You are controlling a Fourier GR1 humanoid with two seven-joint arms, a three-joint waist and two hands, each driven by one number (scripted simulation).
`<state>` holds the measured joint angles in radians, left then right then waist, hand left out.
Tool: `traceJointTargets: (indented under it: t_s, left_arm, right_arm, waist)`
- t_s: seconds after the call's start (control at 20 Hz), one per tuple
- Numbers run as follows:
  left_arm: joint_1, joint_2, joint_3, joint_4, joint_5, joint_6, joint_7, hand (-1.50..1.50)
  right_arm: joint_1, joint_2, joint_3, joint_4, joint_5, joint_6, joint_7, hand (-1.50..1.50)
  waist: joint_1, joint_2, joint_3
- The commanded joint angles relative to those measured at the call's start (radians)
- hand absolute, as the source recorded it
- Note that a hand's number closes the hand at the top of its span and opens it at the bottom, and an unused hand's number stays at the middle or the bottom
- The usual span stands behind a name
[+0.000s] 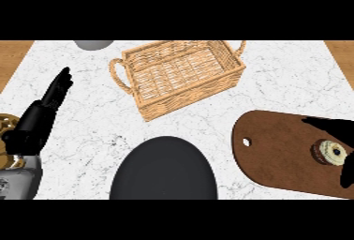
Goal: Pick the cupcake from the cutting board and place it in the basket
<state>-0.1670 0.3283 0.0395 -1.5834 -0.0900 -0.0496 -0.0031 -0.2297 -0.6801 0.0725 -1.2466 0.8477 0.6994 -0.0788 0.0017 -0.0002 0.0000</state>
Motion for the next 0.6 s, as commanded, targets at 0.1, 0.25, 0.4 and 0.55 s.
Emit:
traceJointTargets:
  t_s: [0.1,0.25,0.4,0.55]
  left_arm:
    - [-0.034,0.002,0.037,-0.023,-0.009,-0.033,0.044,0.00]
    - [-0.066,-0.005,0.064,0.079,-0.013,-0.044,-0.023,0.00]
    - [0.016,-0.045,0.019,0.005,-0.048,-0.028,-0.032,0.00]
    - [-0.067,-0.051,0.028,0.060,-0.068,-0.015,0.004,0.00]
  right_arm:
    - [-0.058,0.023,-0.012,0.136,0.065,-0.031,-0.082,-1.50]
    - [-0.036,0.073,-0.034,0.068,0.063,0.006,-0.010,1.50]
    - [0.011,0.088,-0.045,0.091,0.064,-0.053,-0.063,1.50]
    - [0.024,0.057,-0.029,0.060,0.104,-0.057,-0.093,1.50]
  waist:
    - [0.003,0.001,0.000]
    - [-0.001,0.001,0.000]
    - [0.000,0.000,0.000]
    - [-0.004,0.000,0.000]
